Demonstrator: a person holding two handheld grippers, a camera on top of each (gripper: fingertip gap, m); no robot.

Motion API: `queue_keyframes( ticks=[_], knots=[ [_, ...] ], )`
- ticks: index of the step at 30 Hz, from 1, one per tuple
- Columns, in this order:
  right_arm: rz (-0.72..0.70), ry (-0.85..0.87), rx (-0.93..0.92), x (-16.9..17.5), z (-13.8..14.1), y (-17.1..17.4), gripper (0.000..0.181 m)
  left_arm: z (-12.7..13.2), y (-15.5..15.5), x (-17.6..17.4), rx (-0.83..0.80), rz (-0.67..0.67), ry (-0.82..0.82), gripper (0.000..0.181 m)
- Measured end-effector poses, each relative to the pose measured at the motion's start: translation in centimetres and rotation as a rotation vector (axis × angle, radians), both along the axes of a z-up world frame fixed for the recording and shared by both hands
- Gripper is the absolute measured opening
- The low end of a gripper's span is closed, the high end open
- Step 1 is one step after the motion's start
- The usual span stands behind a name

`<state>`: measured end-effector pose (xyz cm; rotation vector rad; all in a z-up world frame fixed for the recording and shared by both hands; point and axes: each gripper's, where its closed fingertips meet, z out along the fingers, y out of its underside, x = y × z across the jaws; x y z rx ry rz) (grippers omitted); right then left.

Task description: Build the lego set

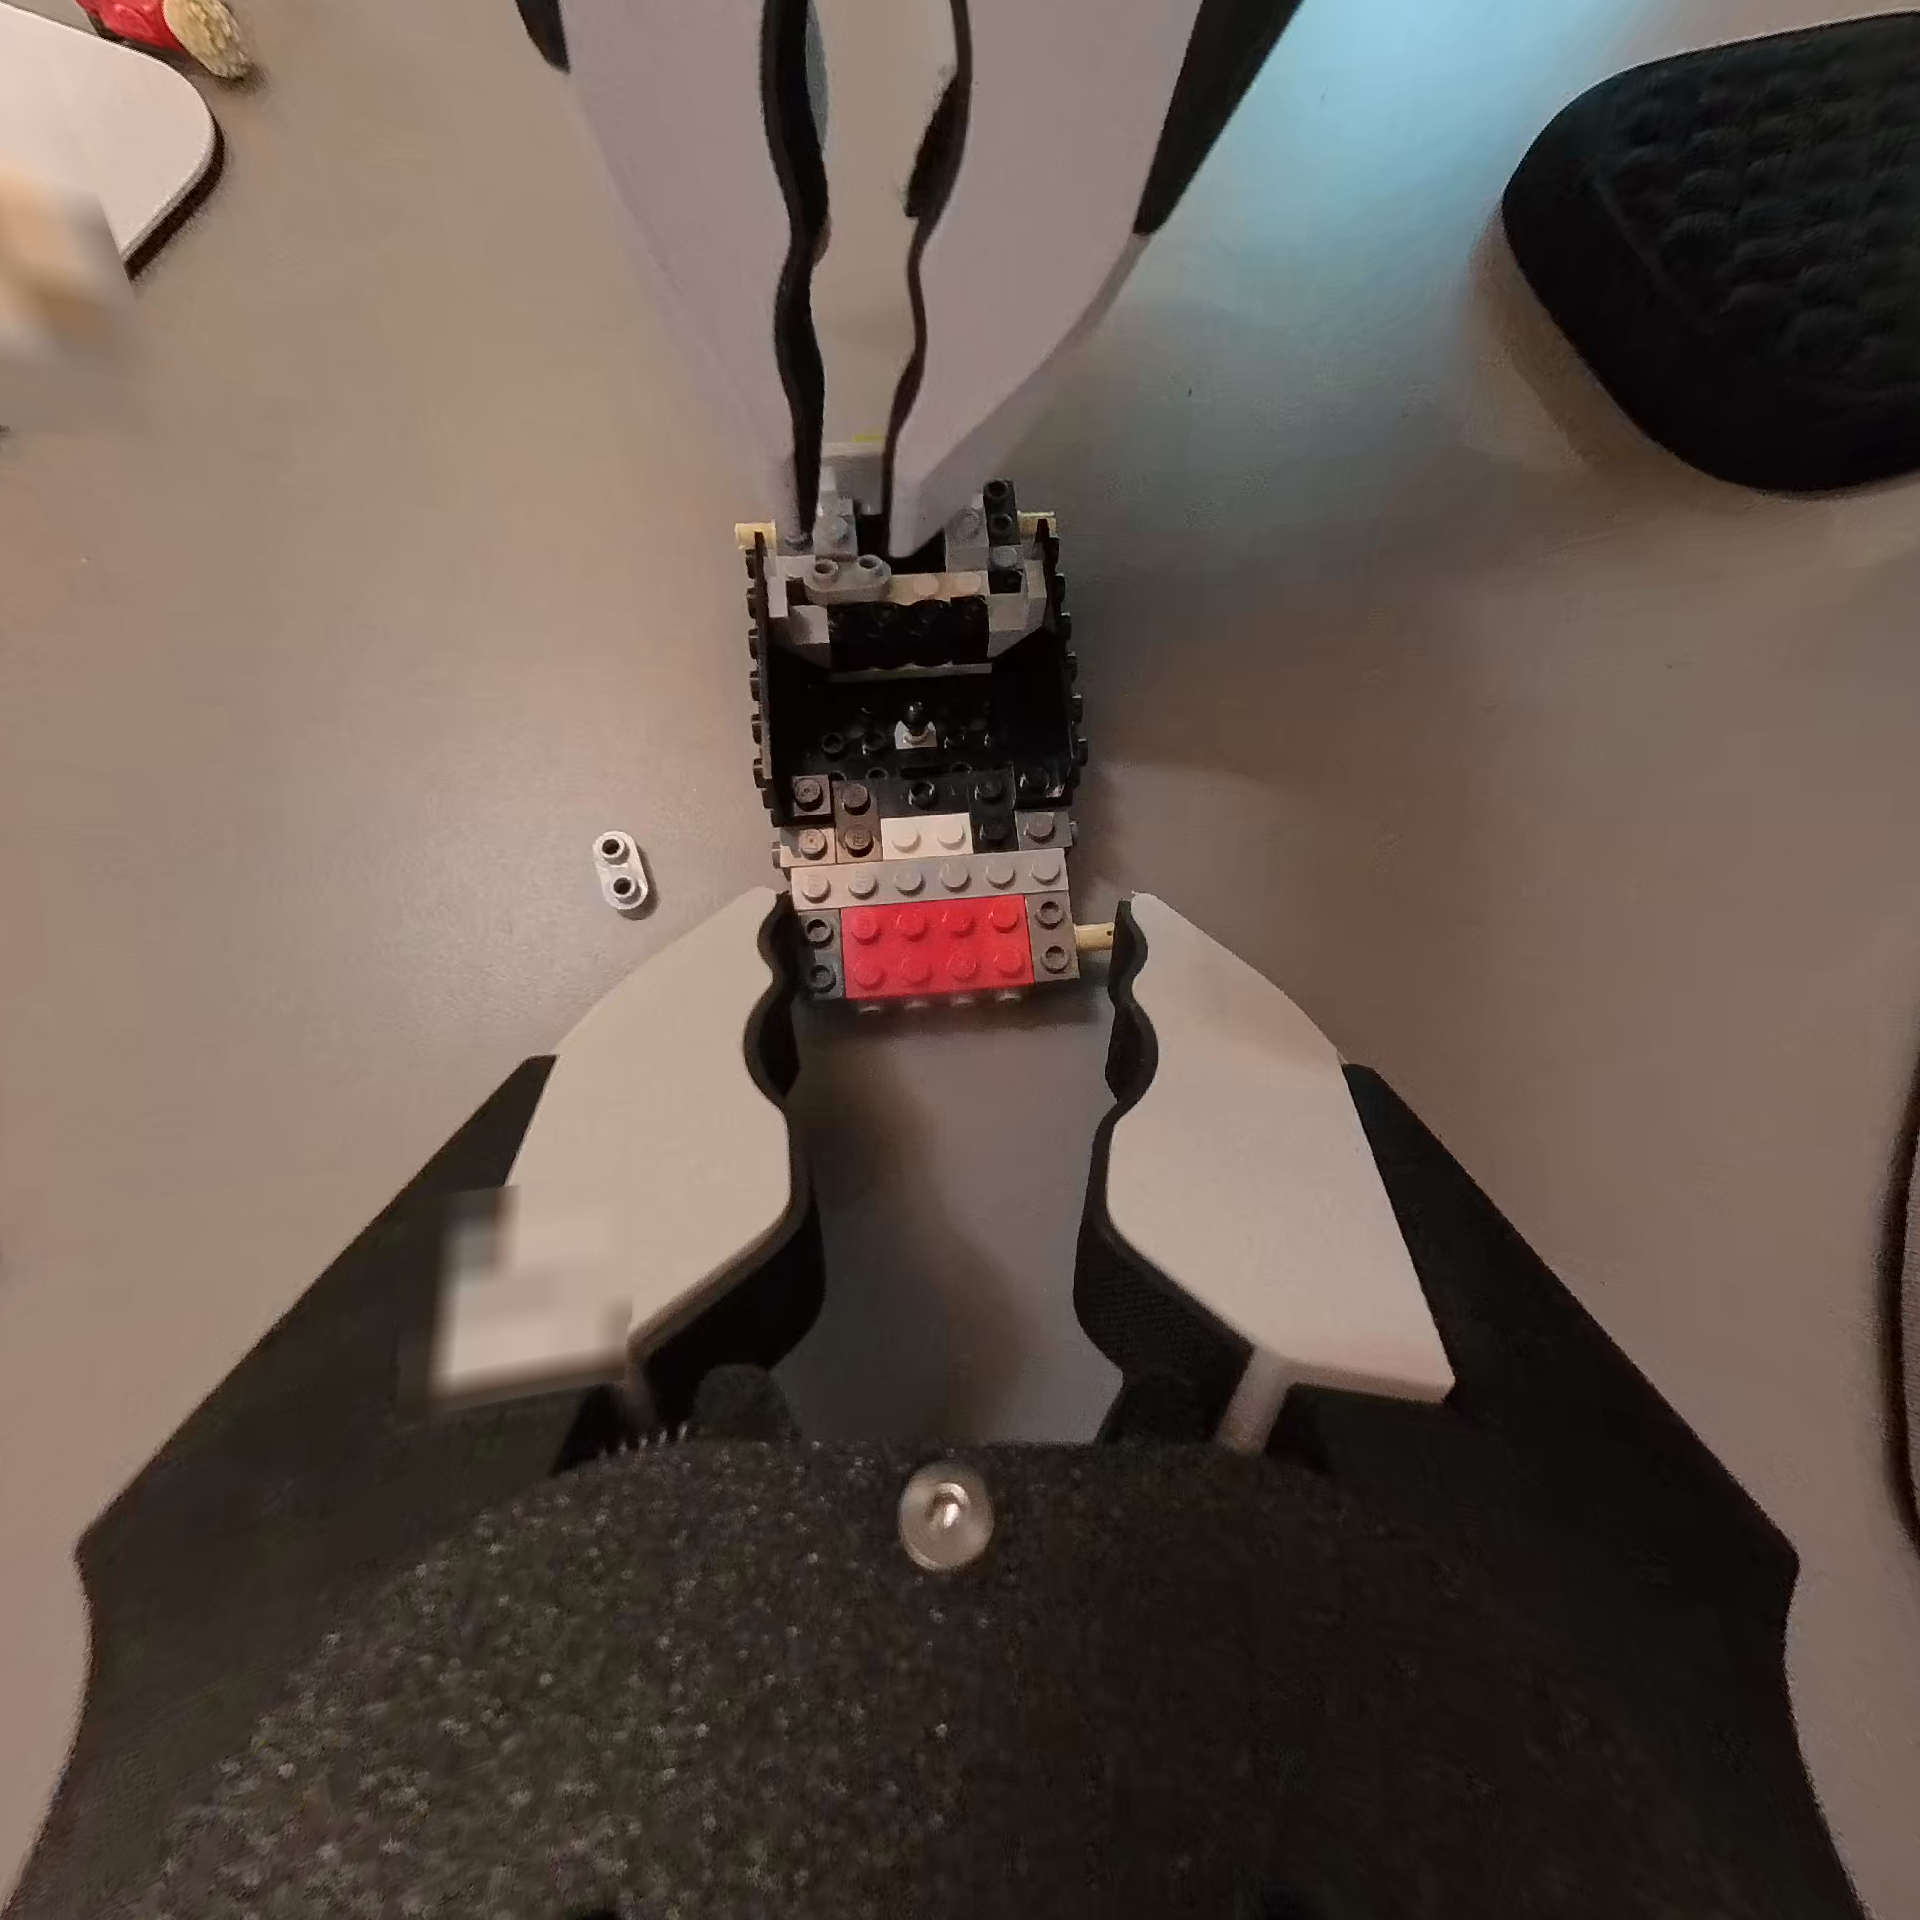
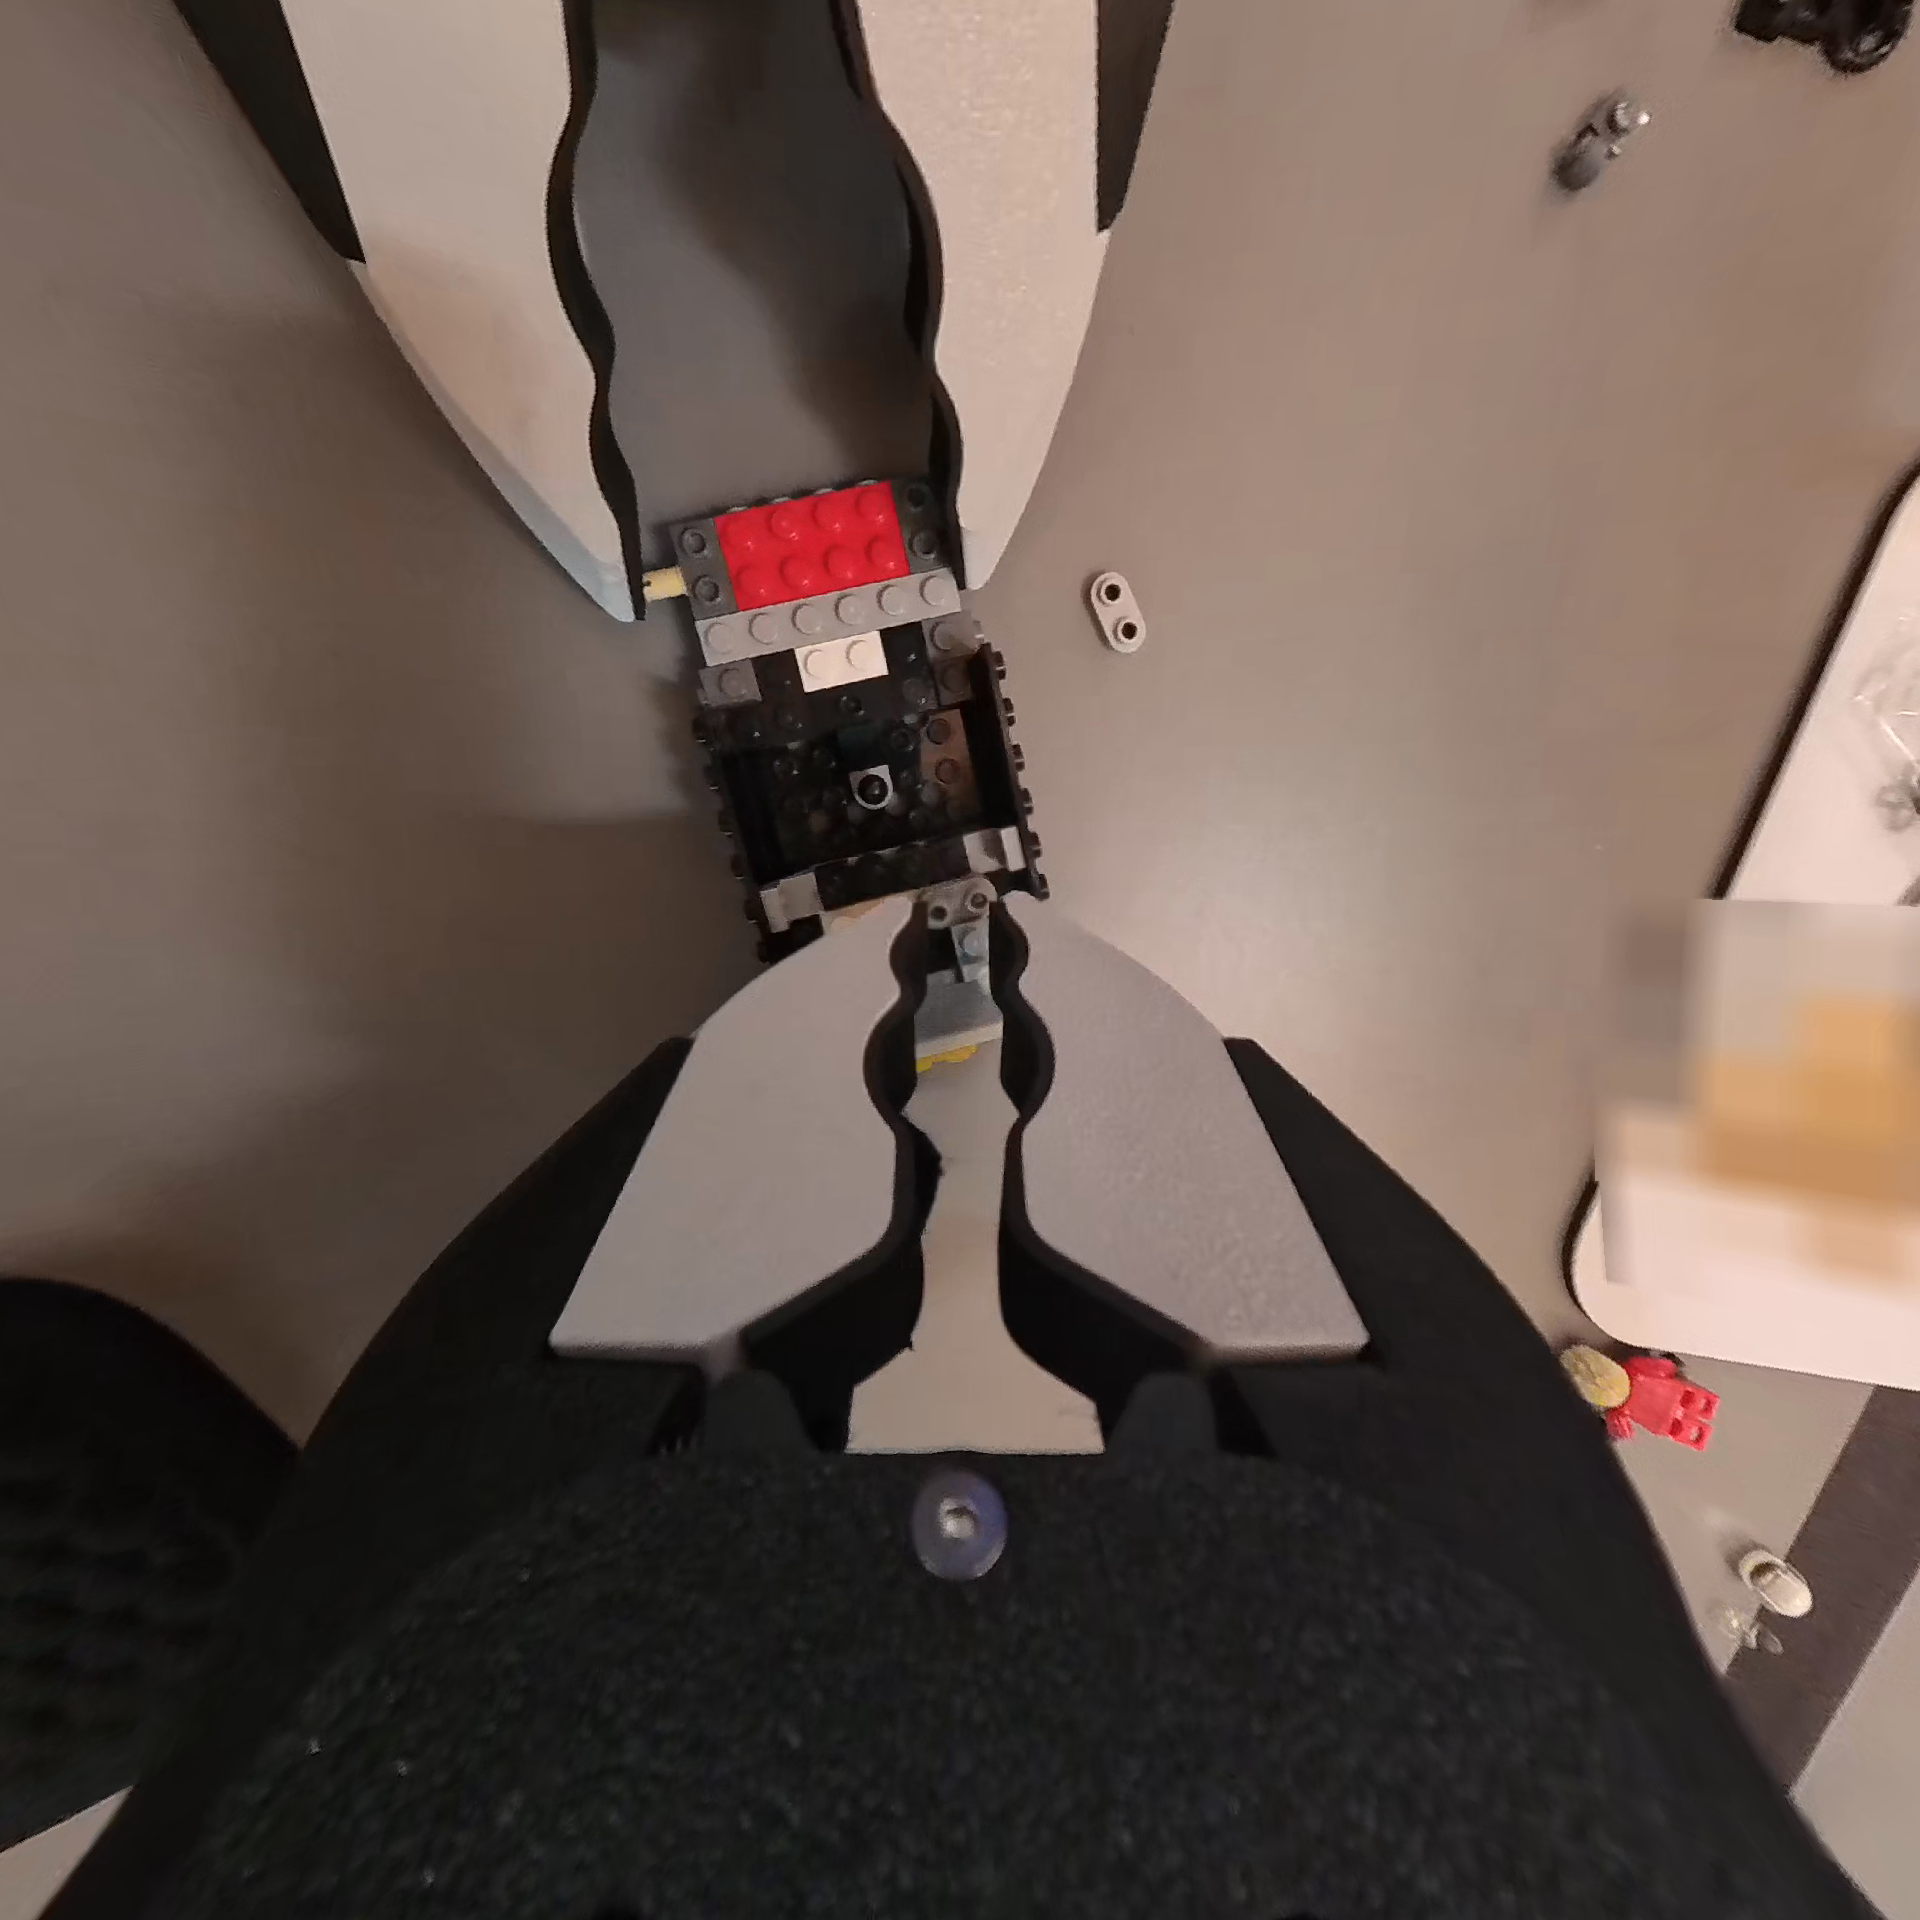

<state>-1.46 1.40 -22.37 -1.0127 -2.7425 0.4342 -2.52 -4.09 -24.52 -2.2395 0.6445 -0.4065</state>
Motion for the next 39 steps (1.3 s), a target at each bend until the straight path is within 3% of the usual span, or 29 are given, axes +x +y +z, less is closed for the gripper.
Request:
queue_keyframes(
  ticks=[11,15,24,28,36,39],
  knots=[
    [0.058,-0.042,-0.018,0.16,-0.89,-0.15,0.014,0.02,-0.04,-0.02,0.002,-0.009,0.006,0.057],
    [0.052,-0.026,0.044,-0.15,-0.45,-0.01,0.007,0.03,-0.03,-0.03,0.000,-0.007,0.003,0.057],
    [0.016,0.005,0.190,-0.02,-0.95,0.28,0.014,0.04,-0.03,-0.04,-0.004,-0.001,0.001,0.057],
    [-0.031,0.031,0.124,0.04,-0.39,0.06,0.015,0.03,-0.05,-0.05,-0.004,-0.001,0.003,0.057],
    [-0.260,0.027,-0.156,-0.45,-0.23,0.16,0.015,0.01,-0.07,-0.05,-0.003,0.000,0.008,0.057],
    [-0.292,0.013,-0.172,-0.32,-0.54,0.13,0.014,0.02,-0.05,-0.07,-0.004,0.002,0.005,0.057]
  ],
)
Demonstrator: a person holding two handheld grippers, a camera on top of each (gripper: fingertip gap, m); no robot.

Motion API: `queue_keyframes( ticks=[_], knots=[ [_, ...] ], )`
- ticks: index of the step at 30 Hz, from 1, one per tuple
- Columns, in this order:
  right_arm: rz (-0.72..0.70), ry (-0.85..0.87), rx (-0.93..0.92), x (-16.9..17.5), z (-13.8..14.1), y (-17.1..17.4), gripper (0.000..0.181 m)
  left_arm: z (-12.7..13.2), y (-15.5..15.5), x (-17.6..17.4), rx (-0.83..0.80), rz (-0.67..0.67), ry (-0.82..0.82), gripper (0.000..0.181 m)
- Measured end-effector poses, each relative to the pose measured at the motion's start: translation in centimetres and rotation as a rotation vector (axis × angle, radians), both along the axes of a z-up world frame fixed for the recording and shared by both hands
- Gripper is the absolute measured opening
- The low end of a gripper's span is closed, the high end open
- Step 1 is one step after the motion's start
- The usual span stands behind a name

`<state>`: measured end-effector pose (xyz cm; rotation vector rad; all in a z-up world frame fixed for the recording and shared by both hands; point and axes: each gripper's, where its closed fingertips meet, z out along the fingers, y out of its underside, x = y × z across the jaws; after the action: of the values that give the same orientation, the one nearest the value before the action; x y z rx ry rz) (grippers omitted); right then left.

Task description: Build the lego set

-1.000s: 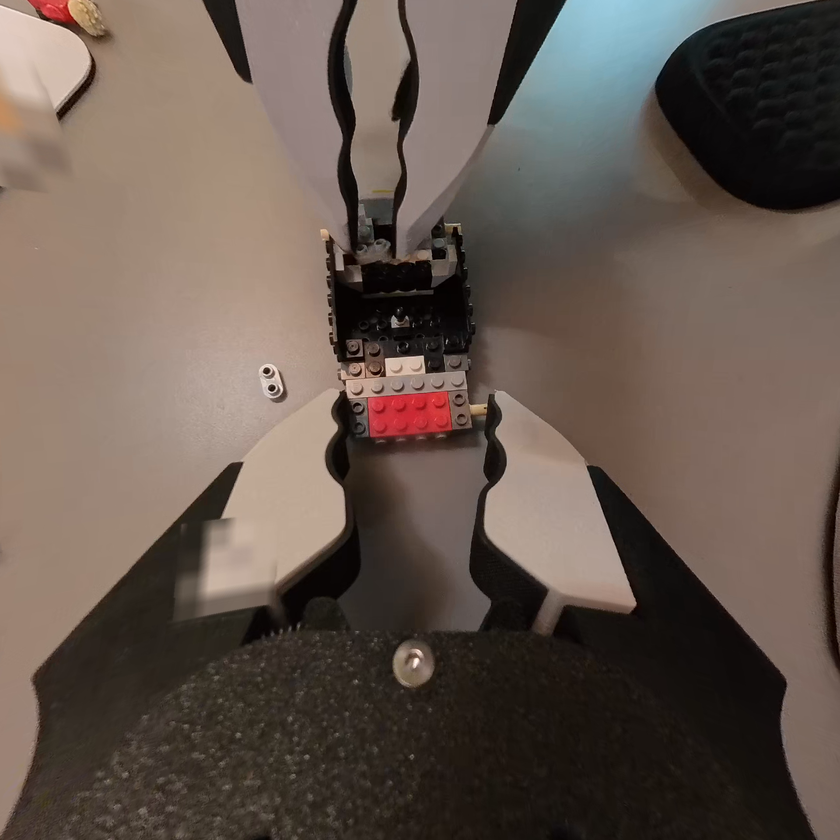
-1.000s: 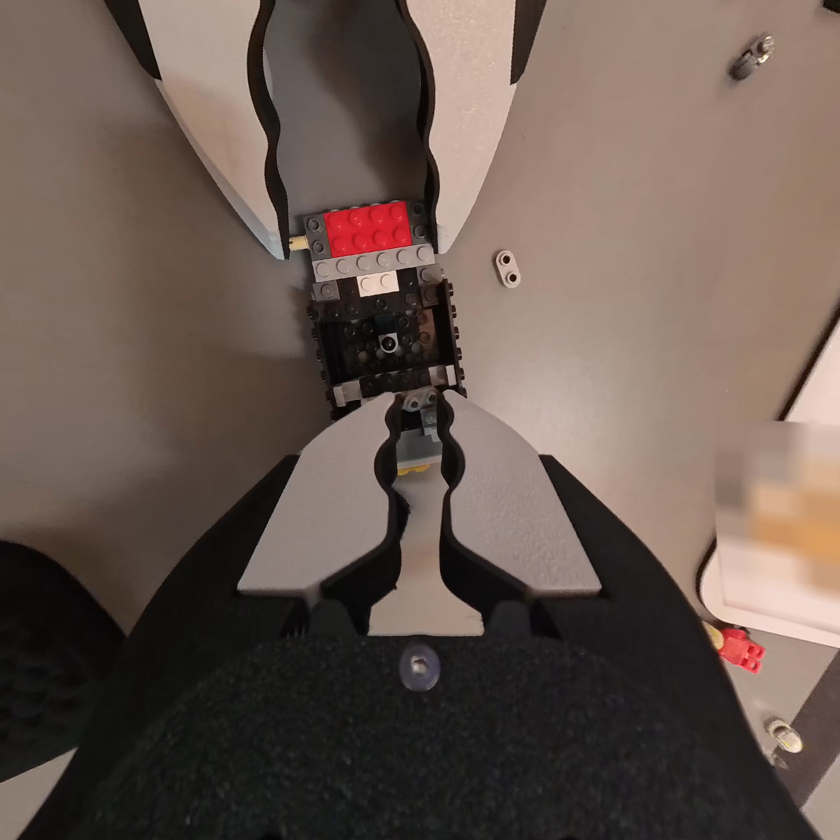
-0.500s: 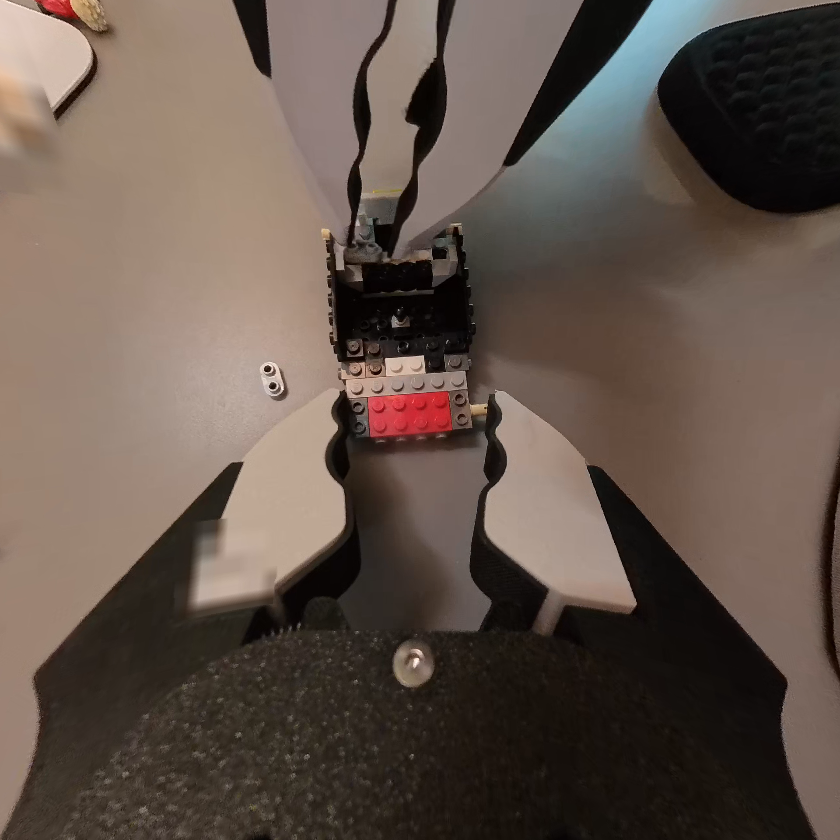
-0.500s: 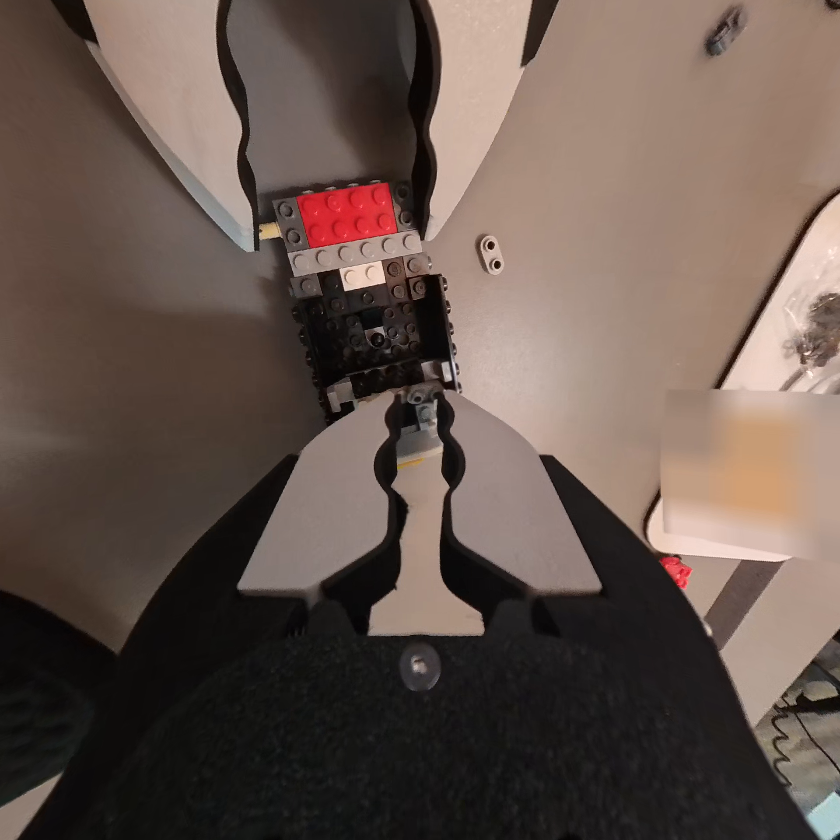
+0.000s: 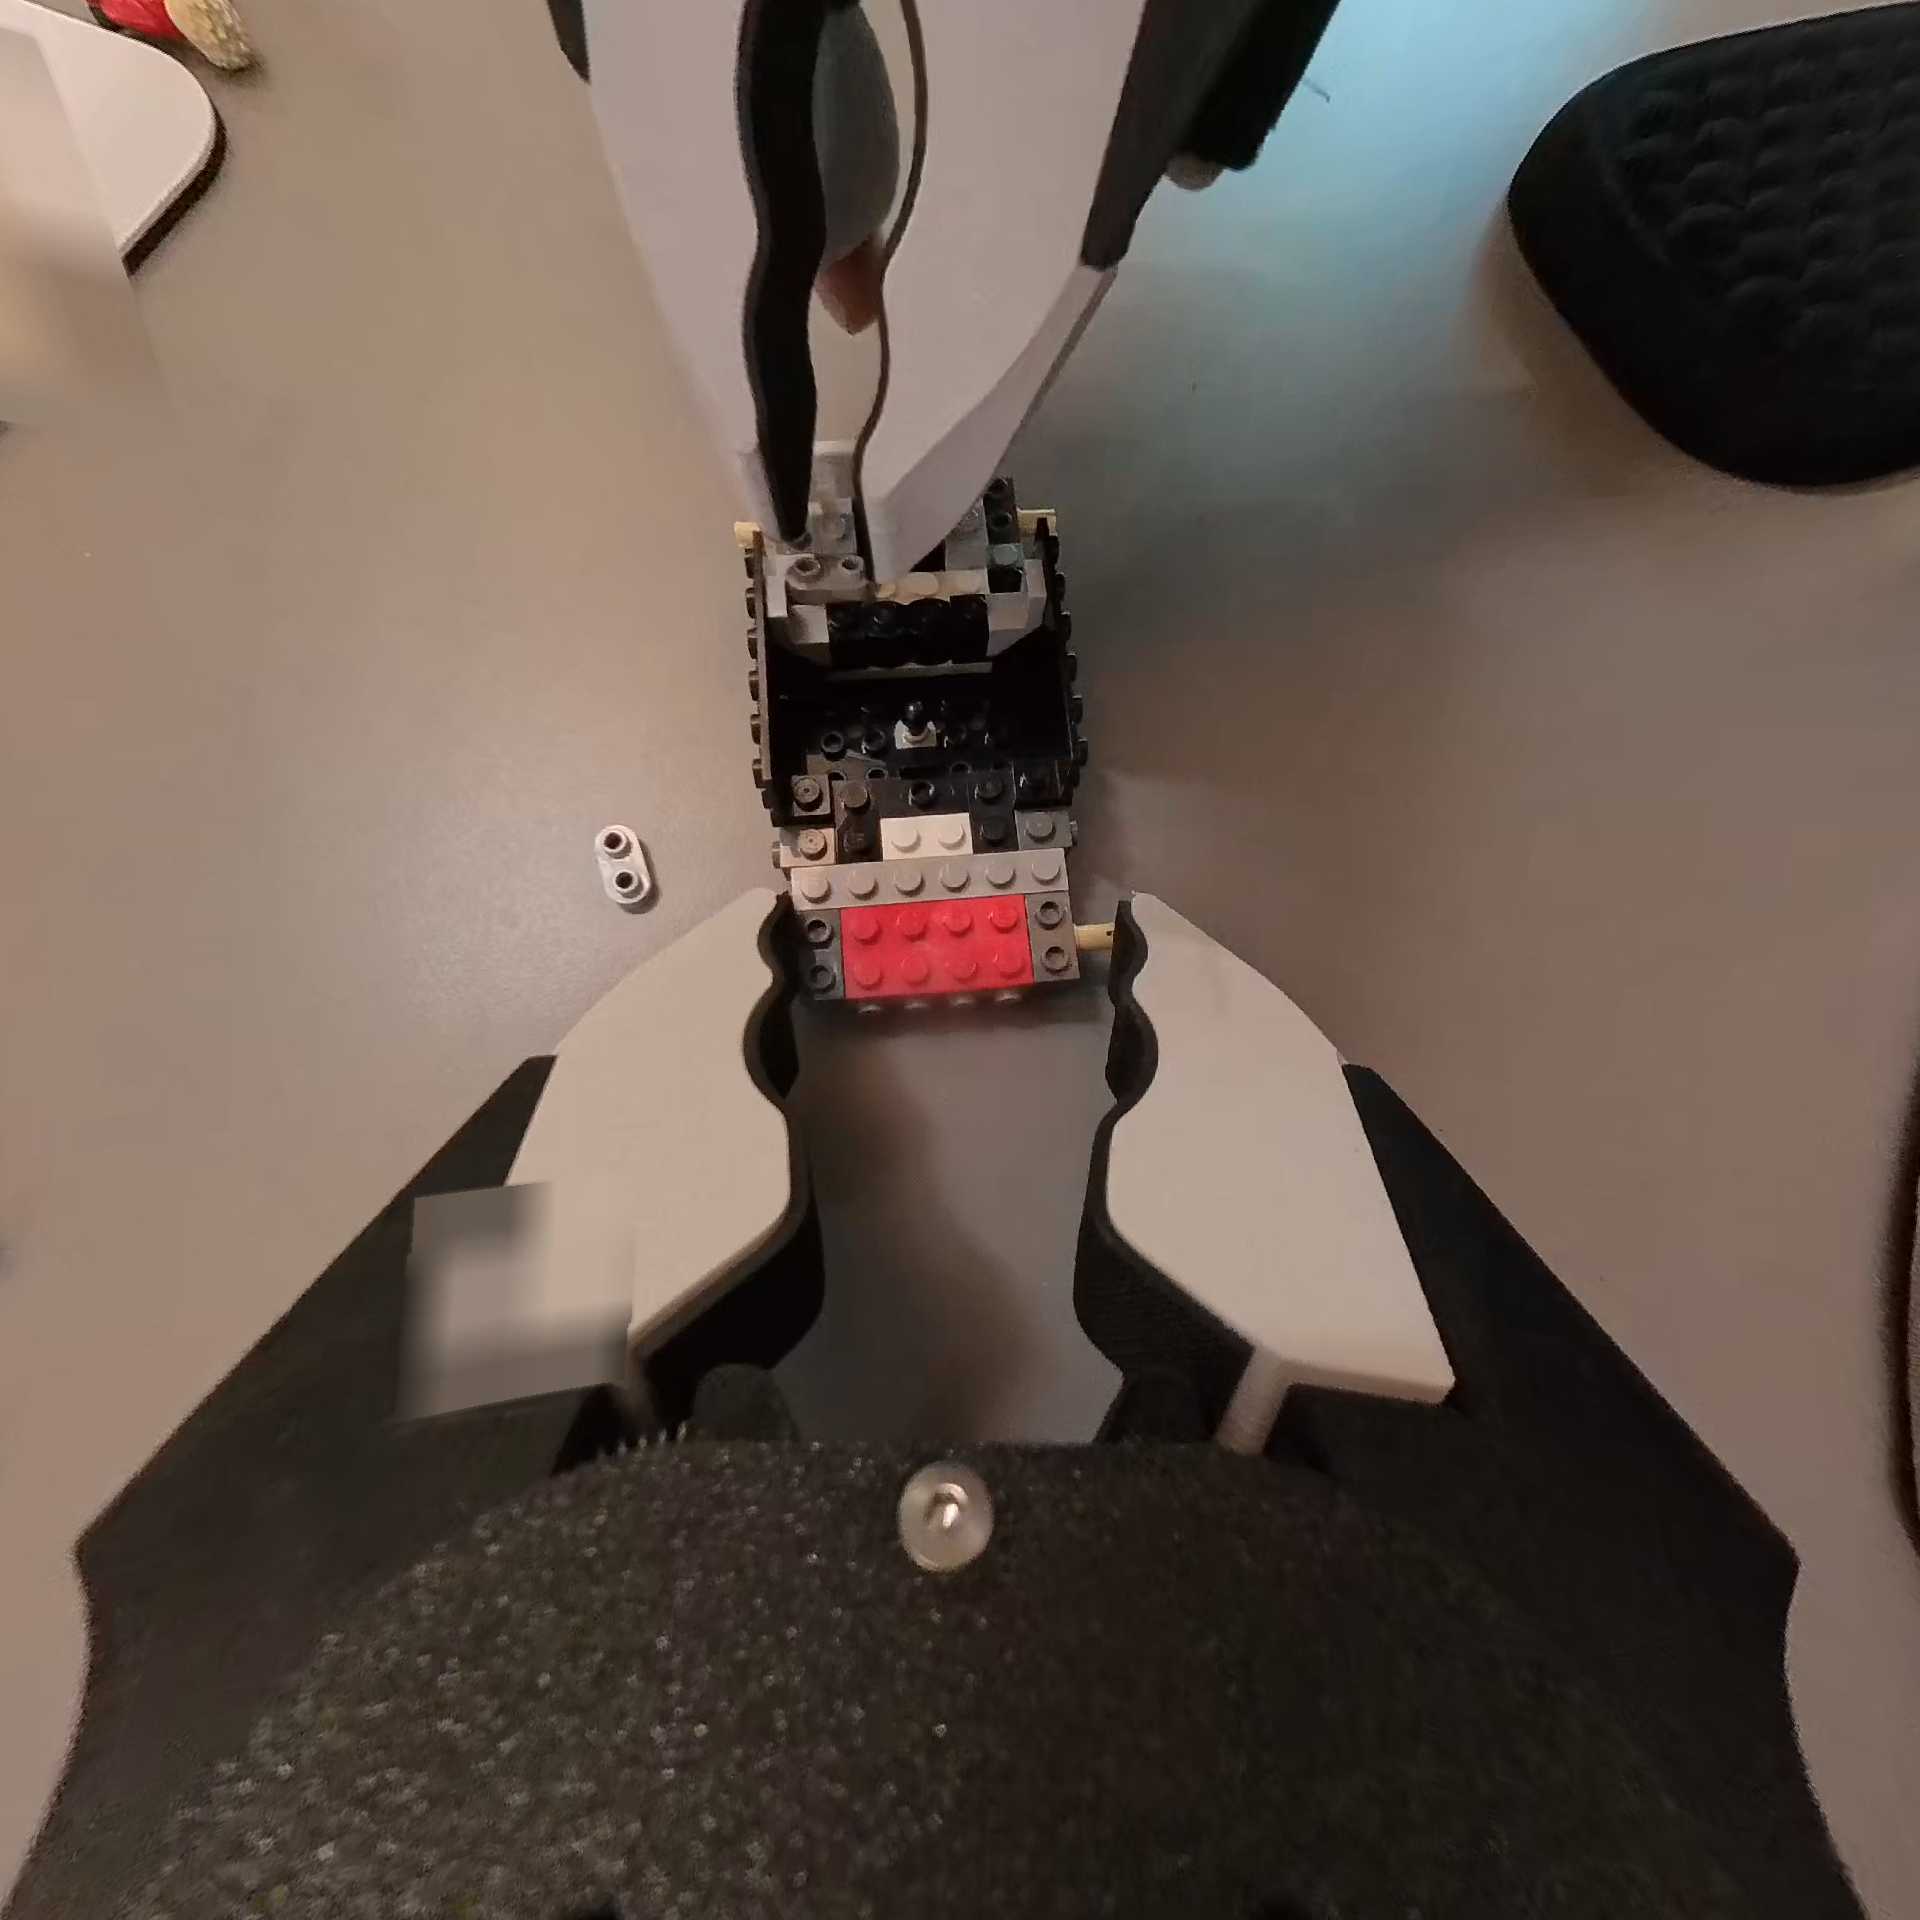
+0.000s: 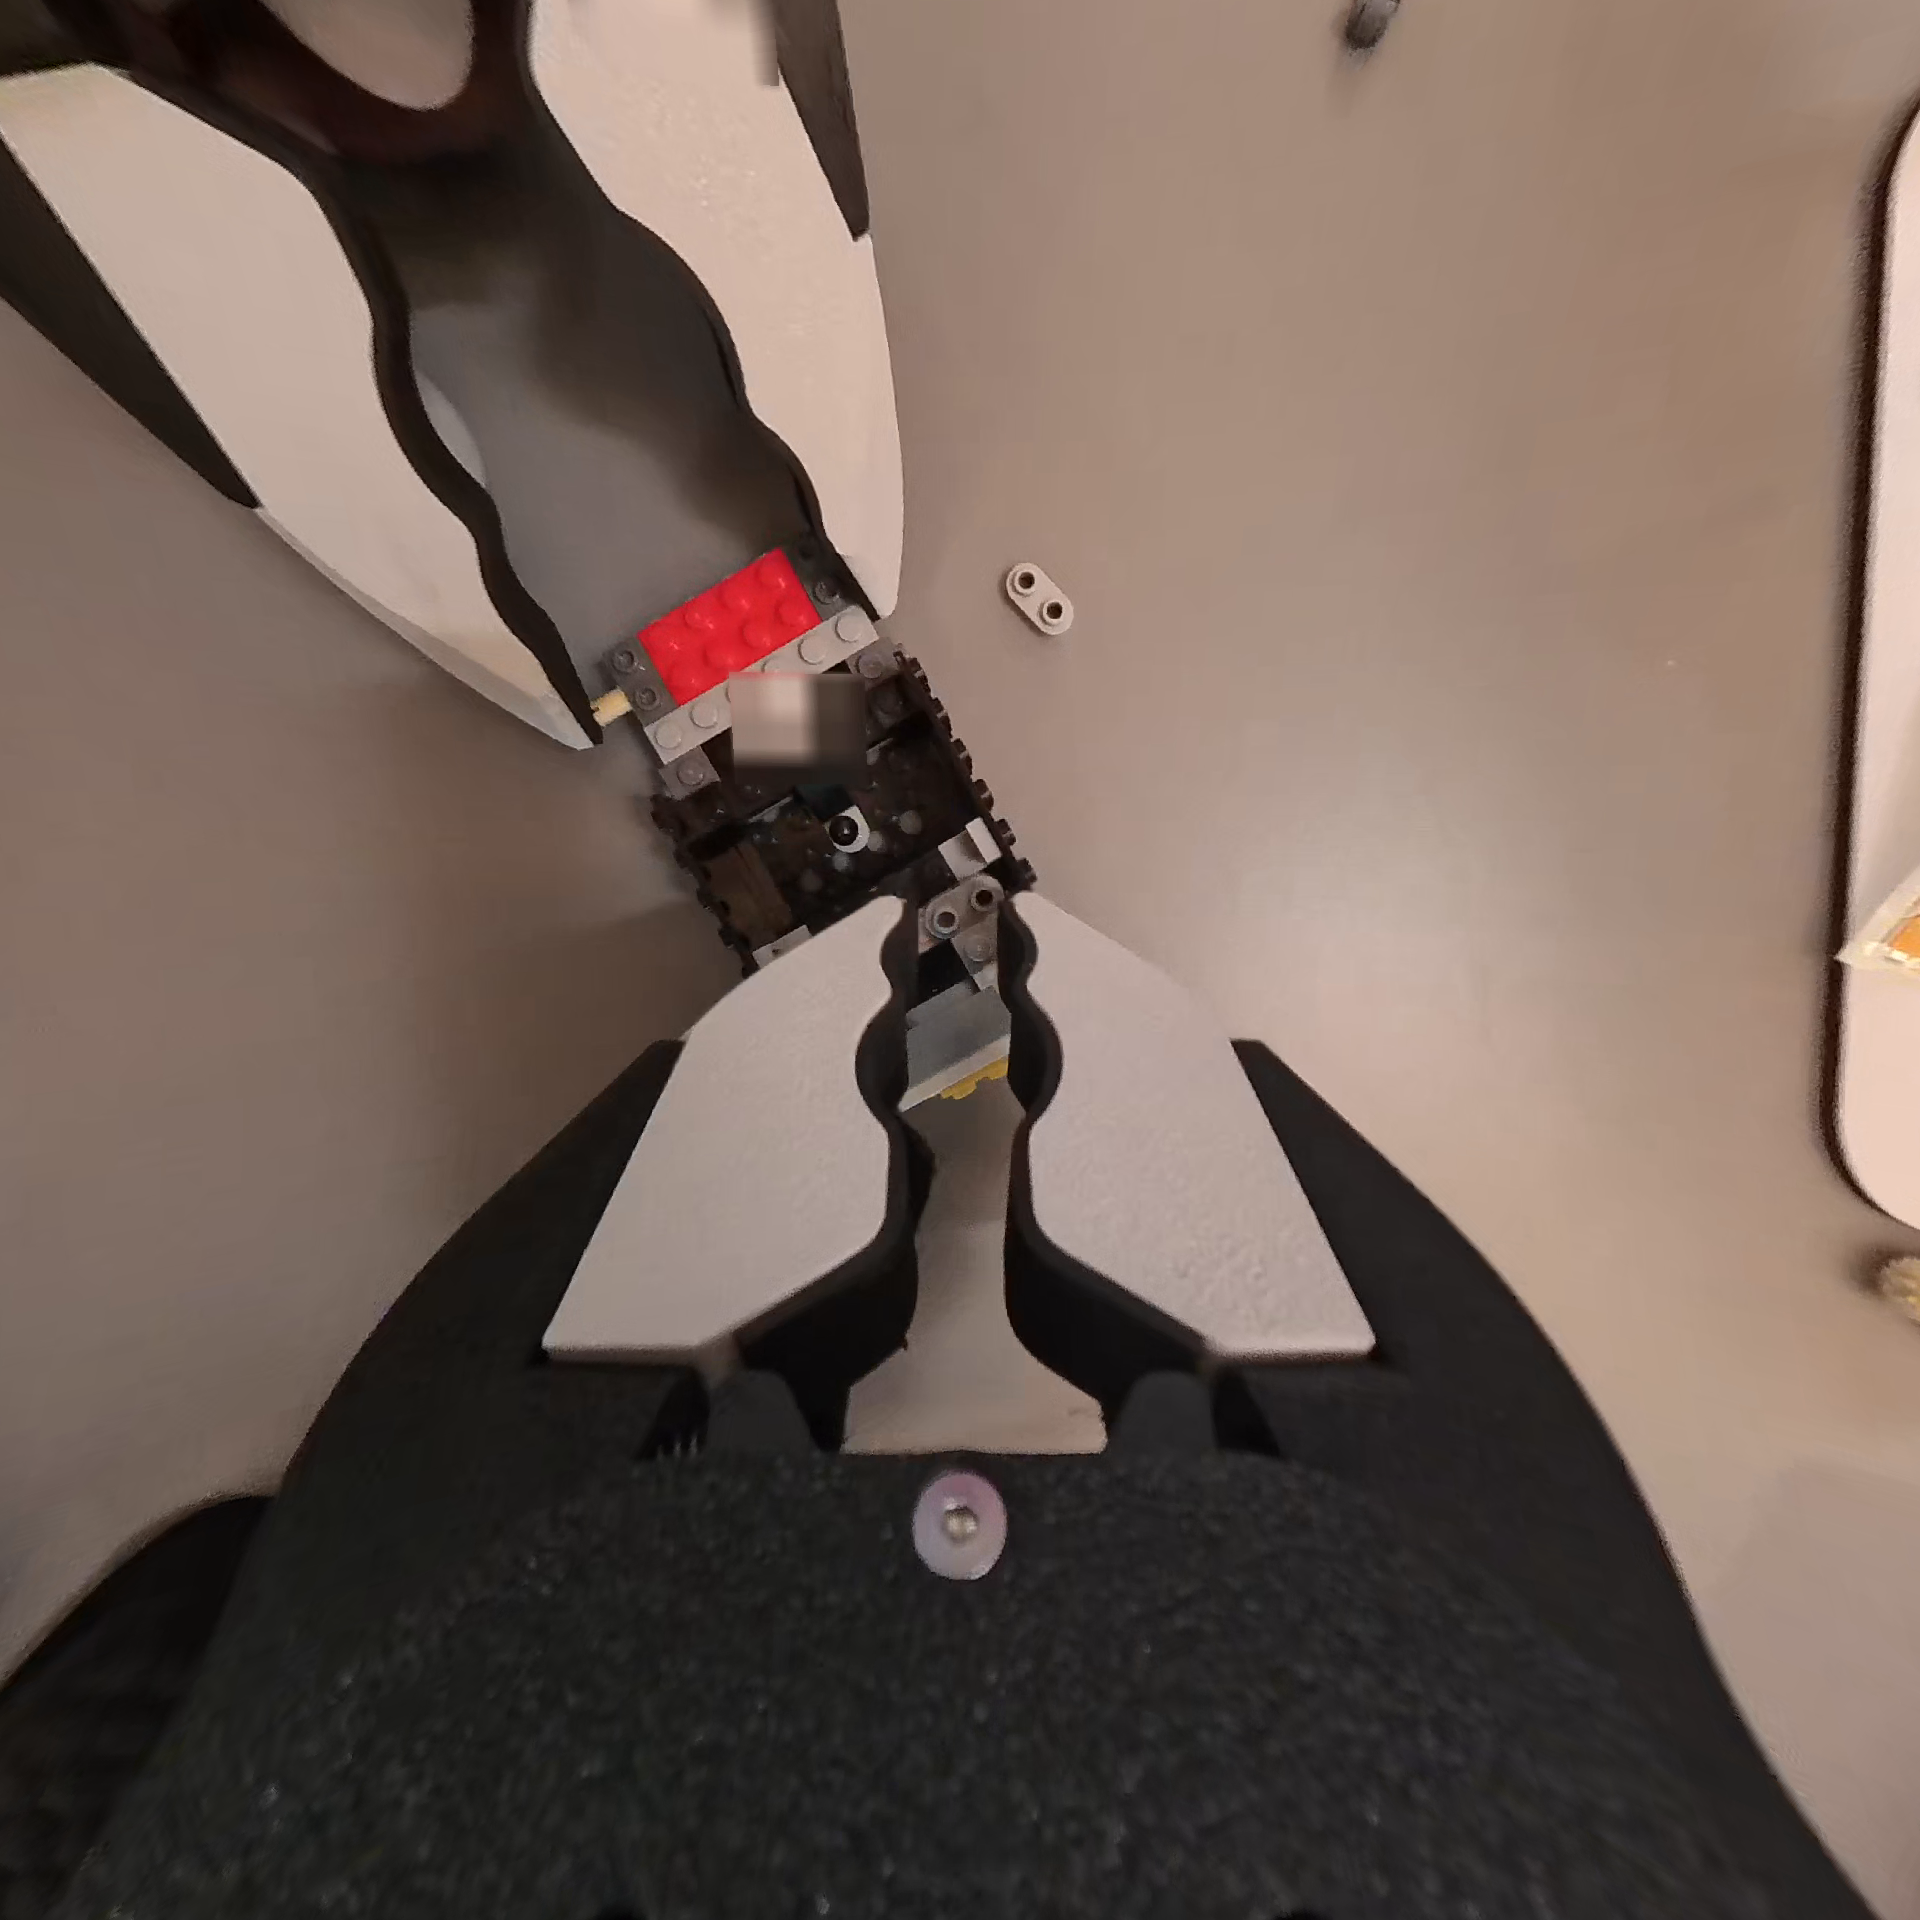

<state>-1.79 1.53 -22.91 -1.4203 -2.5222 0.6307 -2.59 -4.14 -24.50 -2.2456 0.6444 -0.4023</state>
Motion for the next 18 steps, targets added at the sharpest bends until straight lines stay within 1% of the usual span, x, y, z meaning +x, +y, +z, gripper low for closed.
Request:
queue_keyframes(
  ticks=[5,11,18],
  knots=[
    [-0.042,-0.002,0.033,-0.07,-0.46,0.03,0.011,-0.02,-0.01,0.00,0.001,-0.001,0.005,0.057],
    [-0.088,-0.008,0.132,-0.06,-0.41,0.14,0.012,-0.03,-0.01,0.01,0.001,0.000,0.005,0.057],
    [-0.186,-0.042,0.071,-0.17,-0.19,0.42,0.013,-0.02,-0.03,0.00,-0.001,0.002,0.005,0.057]
  ],
)
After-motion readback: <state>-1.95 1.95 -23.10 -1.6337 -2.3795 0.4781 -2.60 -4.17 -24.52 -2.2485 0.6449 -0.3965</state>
